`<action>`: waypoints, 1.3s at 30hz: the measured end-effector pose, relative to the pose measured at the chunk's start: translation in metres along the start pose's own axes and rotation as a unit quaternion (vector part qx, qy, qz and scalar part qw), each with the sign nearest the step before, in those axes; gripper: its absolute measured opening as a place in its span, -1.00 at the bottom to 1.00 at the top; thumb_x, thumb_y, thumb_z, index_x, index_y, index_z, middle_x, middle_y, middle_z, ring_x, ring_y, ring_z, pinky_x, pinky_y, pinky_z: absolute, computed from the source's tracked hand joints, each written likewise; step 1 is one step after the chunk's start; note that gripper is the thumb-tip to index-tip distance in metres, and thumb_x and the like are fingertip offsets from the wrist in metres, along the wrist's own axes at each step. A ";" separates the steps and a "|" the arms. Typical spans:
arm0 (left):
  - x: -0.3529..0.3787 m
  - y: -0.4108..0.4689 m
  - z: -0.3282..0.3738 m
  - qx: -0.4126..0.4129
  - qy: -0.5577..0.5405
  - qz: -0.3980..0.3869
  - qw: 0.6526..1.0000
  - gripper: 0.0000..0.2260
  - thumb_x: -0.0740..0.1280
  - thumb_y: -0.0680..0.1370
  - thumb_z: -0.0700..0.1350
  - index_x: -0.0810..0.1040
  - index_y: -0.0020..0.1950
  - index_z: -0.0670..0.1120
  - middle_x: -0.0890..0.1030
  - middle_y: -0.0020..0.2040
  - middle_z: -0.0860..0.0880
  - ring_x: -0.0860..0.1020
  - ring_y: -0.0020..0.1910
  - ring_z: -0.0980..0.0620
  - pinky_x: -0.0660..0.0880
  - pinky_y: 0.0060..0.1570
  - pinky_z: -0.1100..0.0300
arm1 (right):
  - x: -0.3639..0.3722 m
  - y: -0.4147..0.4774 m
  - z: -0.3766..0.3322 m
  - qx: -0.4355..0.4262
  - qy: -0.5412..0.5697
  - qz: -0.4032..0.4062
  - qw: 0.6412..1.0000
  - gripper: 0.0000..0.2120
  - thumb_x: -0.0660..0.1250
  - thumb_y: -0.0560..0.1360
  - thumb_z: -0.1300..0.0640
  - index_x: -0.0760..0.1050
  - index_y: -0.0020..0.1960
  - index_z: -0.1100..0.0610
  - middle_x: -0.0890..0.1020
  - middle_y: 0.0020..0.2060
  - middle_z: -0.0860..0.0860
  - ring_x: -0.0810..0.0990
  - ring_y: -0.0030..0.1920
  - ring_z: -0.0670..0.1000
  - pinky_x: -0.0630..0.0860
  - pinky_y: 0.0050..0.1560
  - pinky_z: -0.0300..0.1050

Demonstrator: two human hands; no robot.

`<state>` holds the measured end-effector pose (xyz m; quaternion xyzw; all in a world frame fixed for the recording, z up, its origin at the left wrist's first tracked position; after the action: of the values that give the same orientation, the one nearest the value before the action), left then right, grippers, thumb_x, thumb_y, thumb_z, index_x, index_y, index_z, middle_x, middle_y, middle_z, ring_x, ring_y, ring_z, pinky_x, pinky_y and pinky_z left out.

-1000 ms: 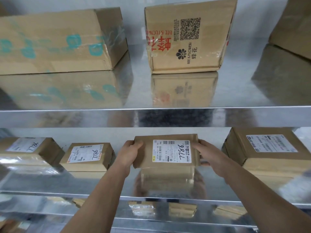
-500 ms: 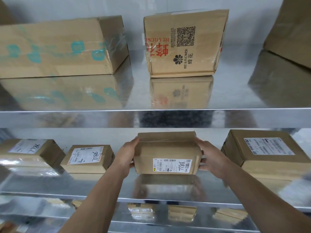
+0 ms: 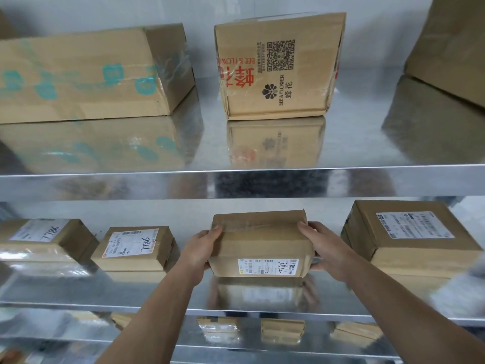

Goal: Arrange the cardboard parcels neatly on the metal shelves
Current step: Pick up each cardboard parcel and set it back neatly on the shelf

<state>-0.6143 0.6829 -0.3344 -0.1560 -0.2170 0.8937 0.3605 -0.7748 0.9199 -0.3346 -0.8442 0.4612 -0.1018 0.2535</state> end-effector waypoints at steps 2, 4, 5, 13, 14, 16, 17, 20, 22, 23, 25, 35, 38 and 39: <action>0.002 0.000 -0.002 0.004 0.010 -0.005 1.000 -0.78 0.33 0.65 0.05 0.58 0.15 -0.08 0.65 0.08 -0.08 0.60 0.05 -0.08 0.56 0.14 -0.07 | 0.001 0.000 0.001 0.001 -0.016 0.007 1.000 -0.66 0.33 0.63 -0.12 0.41 0.33 -0.03 0.68 0.10 0.06 0.72 0.00 0.12 0.66 -0.13 0.10; 0.005 0.000 -0.004 0.003 0.021 -0.005 1.000 -0.81 0.34 0.65 0.01 0.55 0.13 -0.09 0.65 0.07 -0.09 0.60 0.03 -0.08 0.57 0.07 -0.05 | 0.002 0.001 0.003 0.001 -0.039 0.014 0.999 -0.65 0.36 0.62 -0.09 0.38 0.33 -0.03 0.66 0.10 0.06 0.71 0.00 0.13 0.66 -0.11 0.10; 0.006 0.001 -0.005 0.003 0.027 -0.004 1.000 -0.82 0.34 0.65 0.00 0.55 0.13 -0.10 0.65 0.07 -0.10 0.60 0.02 -0.08 0.57 0.04 -0.04 | 0.002 0.002 0.004 0.002 -0.051 0.018 0.999 -0.66 0.37 0.62 -0.08 0.38 0.32 -0.02 0.66 0.10 0.06 0.71 0.01 0.13 0.67 -0.09 0.12; 0.008 0.009 -0.013 -0.003 0.061 0.006 0.998 -0.80 0.38 0.62 0.02 0.58 0.09 -0.11 0.67 0.04 -0.11 0.63 0.04 -0.13 0.61 0.13 -0.15 | 0.002 0.013 0.016 0.011 -0.087 0.043 0.995 -0.73 0.38 0.61 -0.01 0.39 0.24 -0.02 0.63 0.09 0.04 0.68 0.03 0.15 0.65 0.05 0.22; 0.008 0.010 -0.013 -0.002 0.066 0.011 0.998 -0.80 0.38 0.62 0.02 0.57 0.08 -0.10 0.67 0.04 -0.10 0.63 0.04 -0.14 0.61 0.13 -0.17 | 0.001 0.014 0.016 0.012 -0.089 0.045 0.995 -0.73 0.38 0.61 -0.01 0.39 0.23 -0.02 0.63 0.10 0.04 0.68 0.03 0.15 0.65 0.06 0.23; 0.009 0.011 -0.012 -0.002 0.075 0.021 0.997 -0.82 0.38 0.62 0.01 0.57 0.06 -0.10 0.66 0.02 -0.10 0.63 0.03 -0.14 0.61 0.13 -0.17 | 0.001 0.017 0.017 0.014 -0.093 0.049 0.994 -0.73 0.38 0.61 0.00 0.38 0.23 -0.02 0.63 0.10 0.05 0.68 0.03 0.16 0.66 0.04 0.24; 0.009 0.011 -0.012 -0.001 0.079 0.025 0.997 -0.82 0.38 0.62 0.01 0.57 0.06 -0.10 0.66 0.02 -0.10 0.63 0.03 -0.14 0.61 0.13 -0.17 | 0.001 0.018 0.018 0.015 -0.094 0.050 0.994 -0.73 0.38 0.61 0.01 0.38 0.23 -0.03 0.62 0.10 0.05 0.68 0.03 0.17 0.66 0.04 0.26; 0.009 0.014 -0.012 0.007 0.095 0.034 0.995 -0.84 0.37 0.63 -0.01 0.56 0.04 -0.09 0.65 0.01 -0.10 0.62 0.02 -0.13 0.60 0.14 -0.15 | 0.002 0.020 0.017 0.016 -0.102 0.053 0.993 -0.75 0.39 0.61 0.03 0.38 0.21 -0.04 0.62 0.08 0.05 0.67 0.04 0.18 0.66 0.04 0.28; 0.010 0.016 -0.012 0.014 0.106 0.039 0.993 -0.86 0.37 0.63 -0.02 0.55 0.01 -0.09 0.65 -0.01 -0.09 0.61 0.00 -0.11 0.60 0.15 -0.14 | 0.001 0.021 0.018 0.016 -0.110 0.056 0.992 -0.76 0.40 0.60 0.02 0.38 0.19 -0.04 0.62 0.07 0.05 0.68 0.04 0.18 0.66 0.04 0.29; 0.011 0.016 -0.012 0.016 0.112 0.042 0.993 -0.86 0.36 0.63 -0.02 0.55 0.00 -0.08 0.64 -0.02 -0.09 0.61 -0.01 -0.10 0.59 0.16 -0.13 | 0.001 0.022 0.018 0.016 -0.113 0.057 0.992 -0.77 0.40 0.60 0.02 0.38 0.18 -0.05 0.62 0.07 0.05 0.68 0.03 0.18 0.67 0.04 0.29; 0.011 0.018 -0.012 0.019 0.119 0.046 0.992 -0.87 0.36 0.63 -0.02 0.54 -0.01 -0.07 0.64 -0.03 -0.07 0.61 0.00 -0.10 0.58 0.17 -0.13 | 0.002 0.023 0.018 0.017 -0.119 0.061 0.991 -0.77 0.40 0.60 0.01 0.38 0.17 -0.05 0.62 0.07 0.04 0.68 0.03 0.18 0.67 0.03 0.29; 0.011 0.018 -0.012 0.011 0.119 0.046 0.992 -0.84 0.39 0.62 -0.04 0.56 0.00 -0.13 0.65 -0.01 -0.14 0.62 0.02 -0.17 0.59 0.15 -0.19 | 0.002 0.024 0.018 0.020 -0.137 0.064 0.988 -0.73 0.39 0.59 -0.02 0.37 0.21 -0.08 0.62 0.09 0.05 0.68 0.04 0.18 0.67 0.04 0.28; 0.010 0.018 -0.012 0.011 0.115 0.047 0.992 -0.83 0.41 0.60 -0.05 0.57 -0.01 -0.16 0.66 0.00 -0.16 0.63 0.04 -0.21 0.58 0.15 -0.22 | 0.002 0.025 0.018 0.018 -0.131 0.064 0.989 -0.74 0.39 0.59 -0.01 0.37 0.20 -0.07 0.61 0.09 0.04 0.67 0.04 0.18 0.66 0.05 0.28; 0.010 0.018 -0.012 0.009 0.112 0.046 0.993 -0.83 0.41 0.60 -0.05 0.57 -0.01 -0.15 0.66 0.01 -0.16 0.62 0.05 -0.21 0.58 0.15 -0.23 | 0.003 0.024 0.018 0.019 -0.130 0.063 0.989 -0.74 0.38 0.59 0.00 0.37 0.20 -0.07 0.61 0.09 0.05 0.67 0.04 0.18 0.66 0.05 0.28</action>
<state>-0.6262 0.6814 -0.3553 -0.2615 -0.1602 0.8883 0.3418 -0.7838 0.9128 -0.3624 -0.8144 0.4749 0.0168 0.3330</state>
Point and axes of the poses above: each hand's wrist, its own y-axis towards the middle knuckle, its own x-axis out of the palm, z = x × y, the point moved 6 cm from there along y, towards the middle knuckle
